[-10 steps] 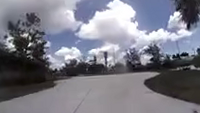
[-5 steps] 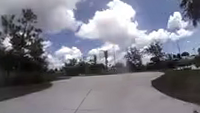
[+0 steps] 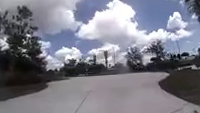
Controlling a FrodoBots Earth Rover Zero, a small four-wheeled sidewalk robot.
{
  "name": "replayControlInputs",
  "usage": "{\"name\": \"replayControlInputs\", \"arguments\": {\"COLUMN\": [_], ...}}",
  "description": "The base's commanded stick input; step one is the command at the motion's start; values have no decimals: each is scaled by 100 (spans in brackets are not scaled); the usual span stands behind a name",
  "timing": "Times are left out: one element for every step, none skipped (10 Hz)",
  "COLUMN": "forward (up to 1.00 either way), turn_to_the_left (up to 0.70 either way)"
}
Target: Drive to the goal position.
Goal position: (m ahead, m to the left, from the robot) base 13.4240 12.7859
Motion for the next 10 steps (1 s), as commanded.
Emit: {"name": "replayControlInputs", "arguments": {"forward": [85, 85, 85, 85, 85, 85, 85, 85, 85, 85], "turn_to_the_left": [0, 0, 0, 0, 0, 0, 0, 0, 0, 0]}}
